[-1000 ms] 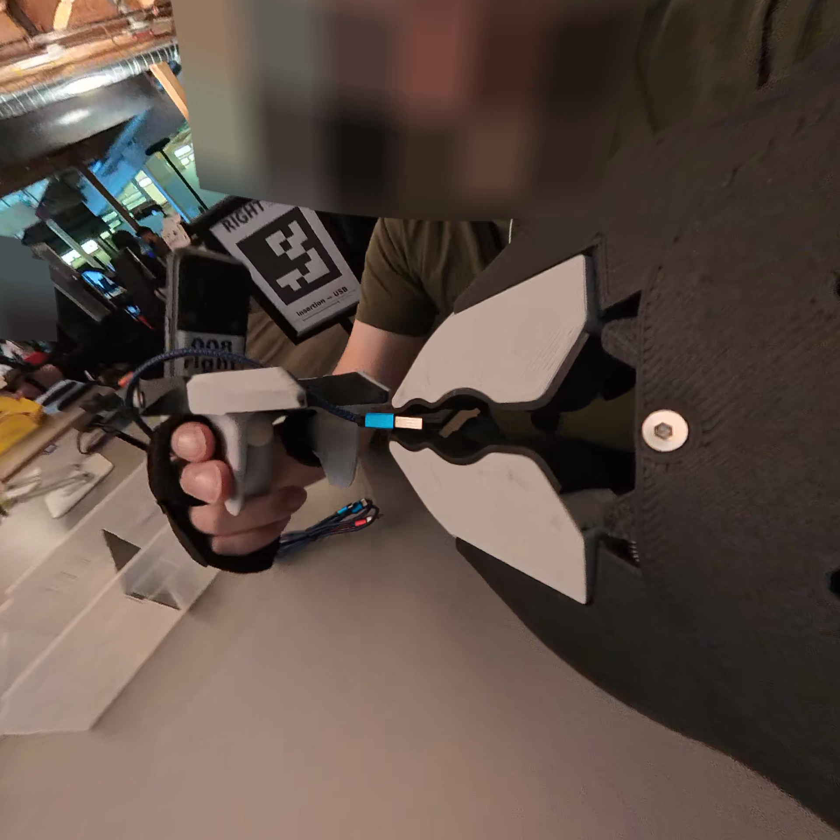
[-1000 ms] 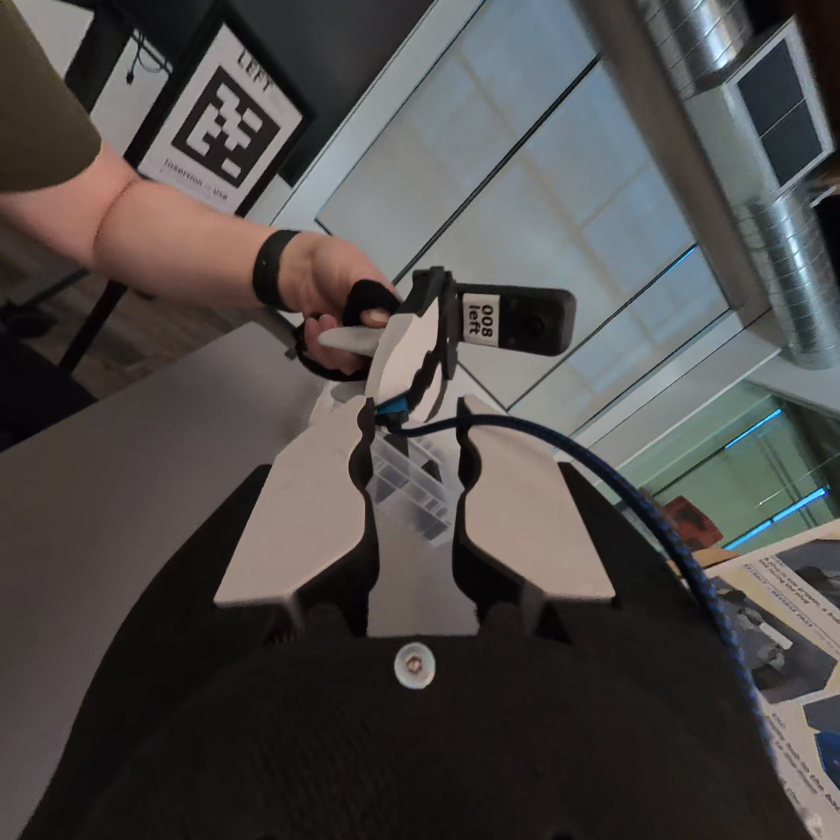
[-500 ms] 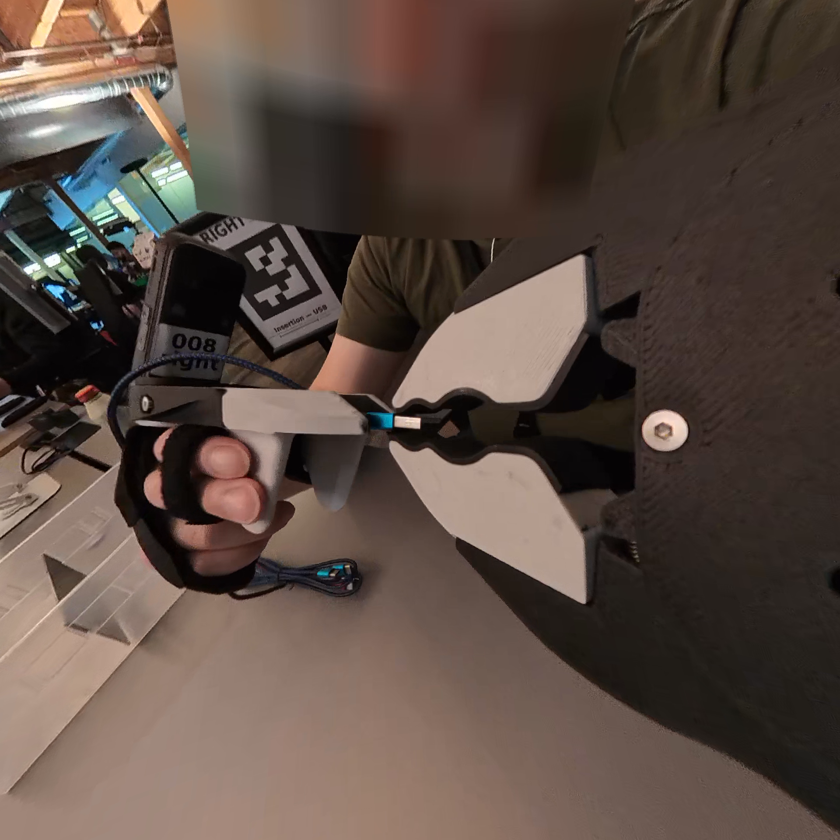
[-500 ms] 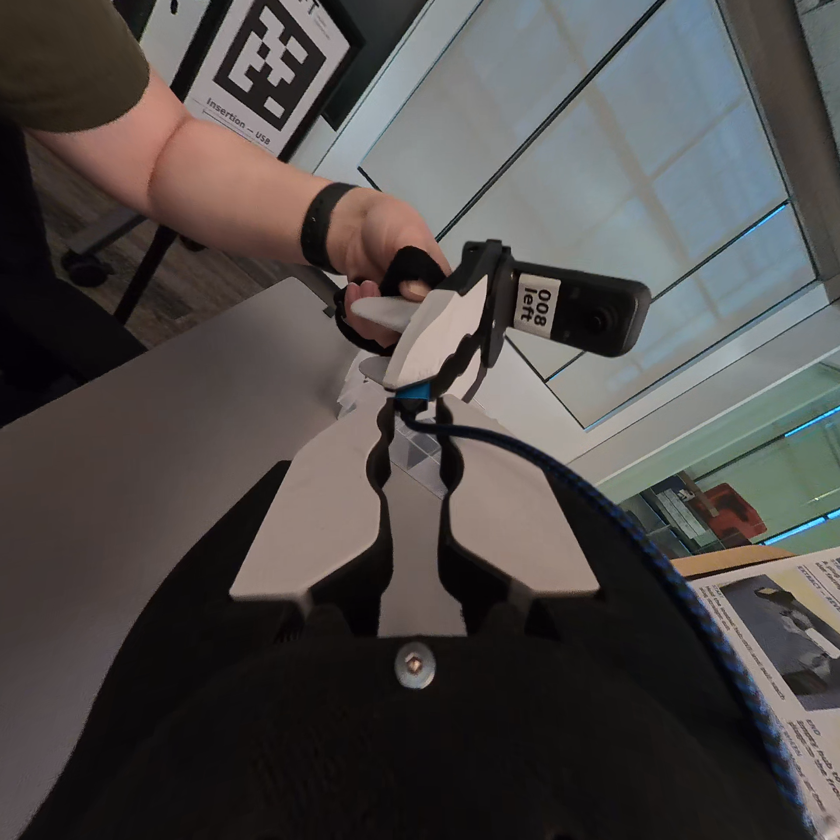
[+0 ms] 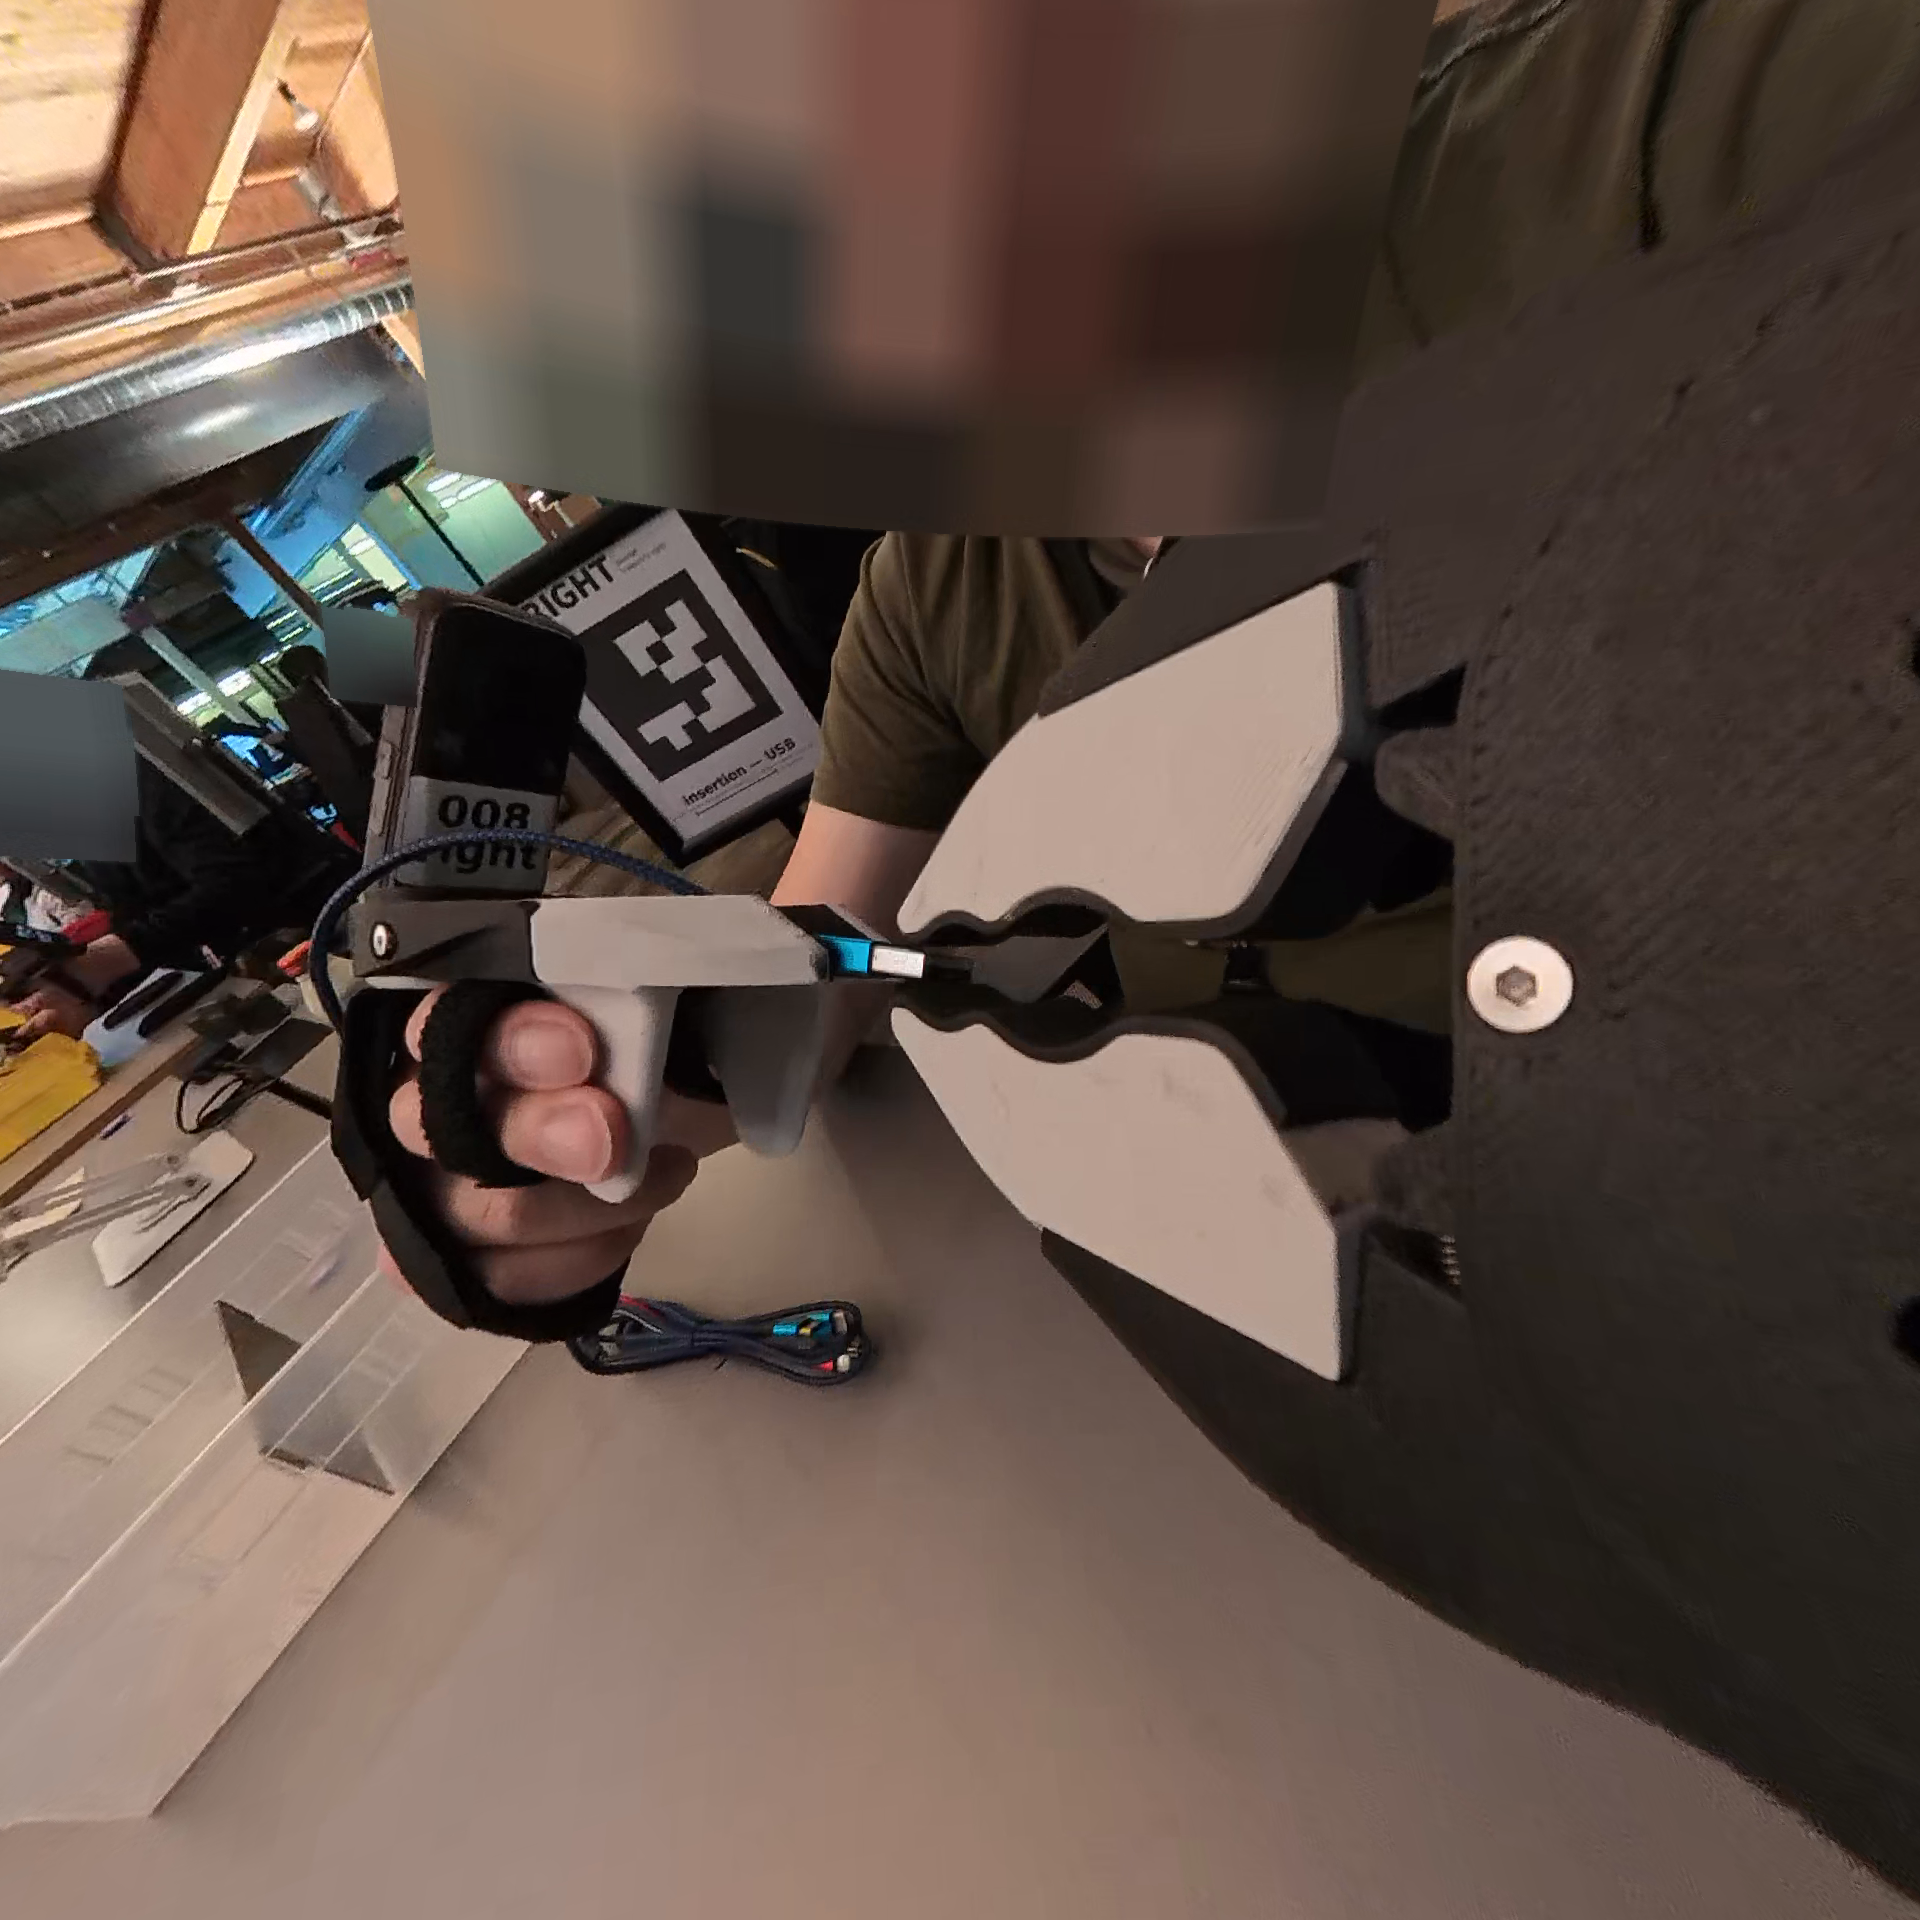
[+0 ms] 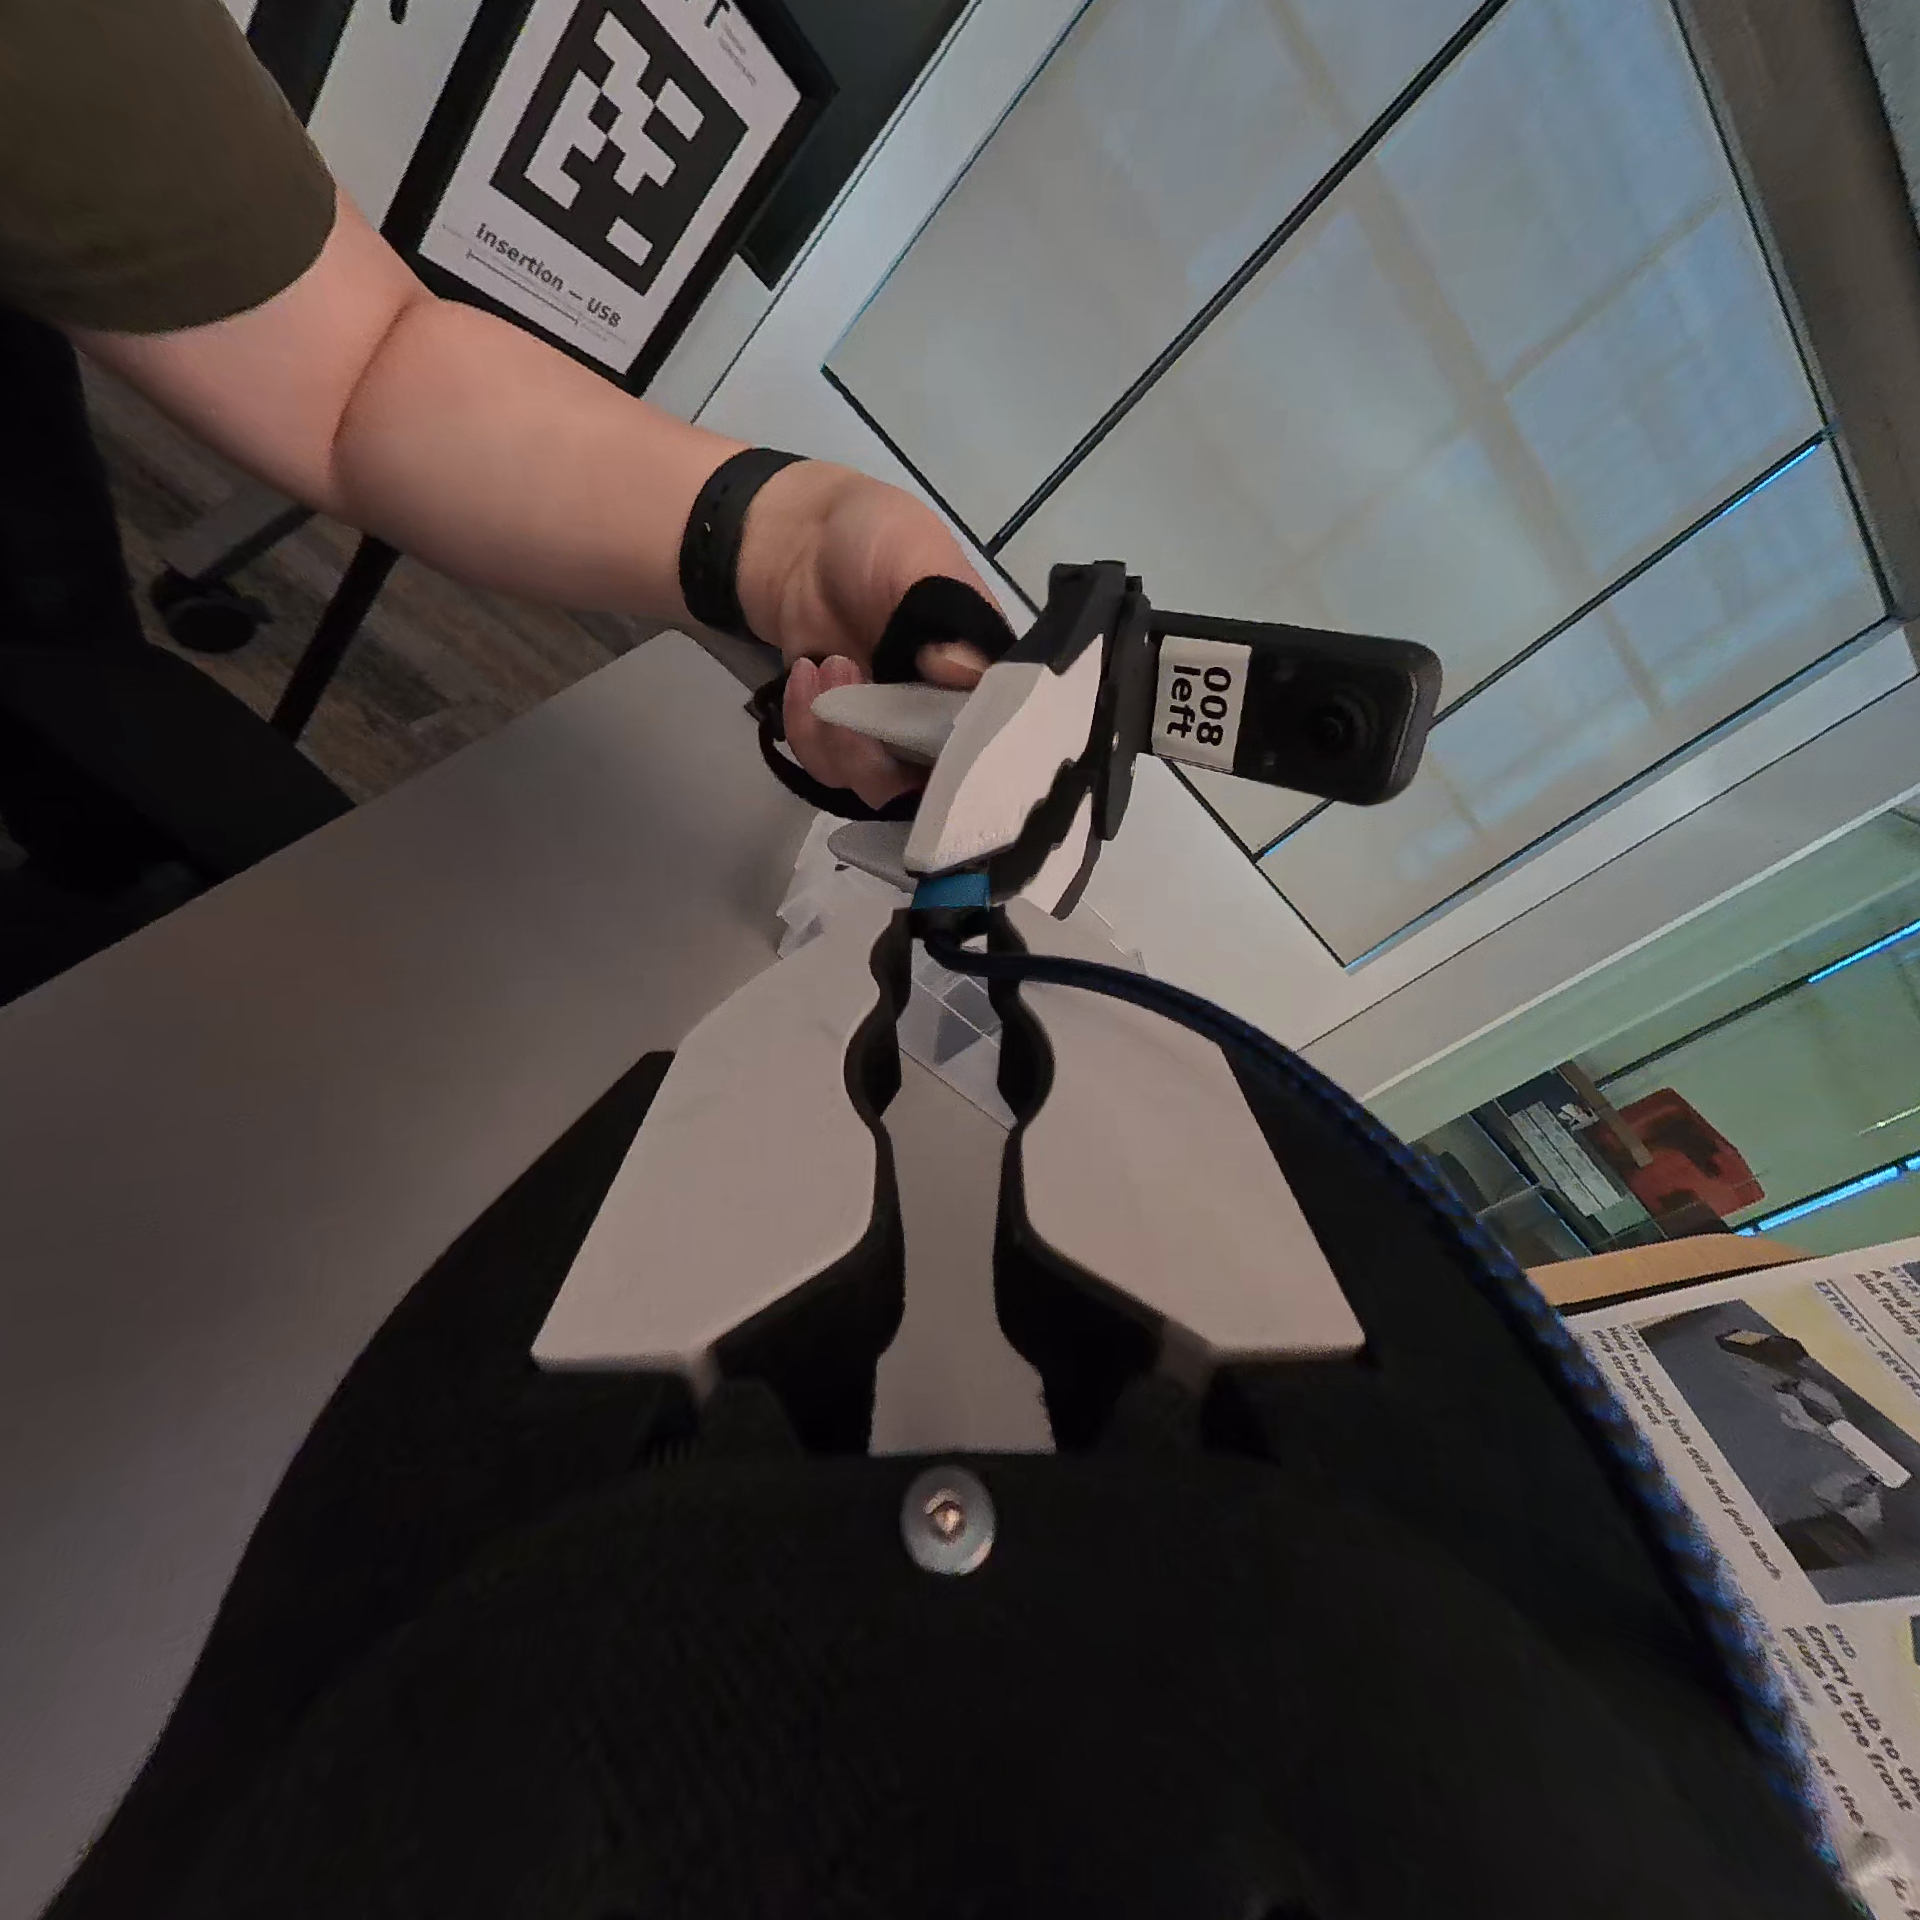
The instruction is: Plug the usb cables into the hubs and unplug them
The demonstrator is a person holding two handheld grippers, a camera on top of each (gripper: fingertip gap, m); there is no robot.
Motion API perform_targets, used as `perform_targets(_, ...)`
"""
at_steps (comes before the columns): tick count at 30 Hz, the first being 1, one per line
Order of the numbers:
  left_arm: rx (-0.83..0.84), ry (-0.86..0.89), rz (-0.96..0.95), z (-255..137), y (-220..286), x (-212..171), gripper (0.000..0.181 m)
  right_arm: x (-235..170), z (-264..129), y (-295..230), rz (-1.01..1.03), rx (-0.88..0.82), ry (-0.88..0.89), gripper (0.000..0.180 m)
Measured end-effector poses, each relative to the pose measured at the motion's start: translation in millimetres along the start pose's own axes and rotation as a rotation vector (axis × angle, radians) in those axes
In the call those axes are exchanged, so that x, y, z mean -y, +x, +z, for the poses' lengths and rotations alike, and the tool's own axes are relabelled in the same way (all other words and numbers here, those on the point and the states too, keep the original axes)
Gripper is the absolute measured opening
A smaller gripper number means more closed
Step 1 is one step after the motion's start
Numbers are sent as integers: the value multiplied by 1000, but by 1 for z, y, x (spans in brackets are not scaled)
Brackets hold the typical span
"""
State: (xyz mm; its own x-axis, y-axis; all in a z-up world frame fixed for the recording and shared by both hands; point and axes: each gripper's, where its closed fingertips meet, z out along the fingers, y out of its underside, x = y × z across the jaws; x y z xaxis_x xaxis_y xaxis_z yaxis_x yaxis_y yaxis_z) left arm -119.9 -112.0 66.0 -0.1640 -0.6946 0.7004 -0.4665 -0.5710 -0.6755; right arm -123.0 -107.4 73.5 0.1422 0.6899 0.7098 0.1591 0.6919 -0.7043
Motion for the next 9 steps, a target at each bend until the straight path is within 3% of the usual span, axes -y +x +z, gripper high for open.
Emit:
perform_targets(1, -2, 9, -6, 0, 0, 1, 5, 0, 0, 1, -5, -9, 4, 14)
perform_targets(9, 7, 22, -18, 2, -1, 4, 5, -8, 4, 5, -87, -83, -40, 15)
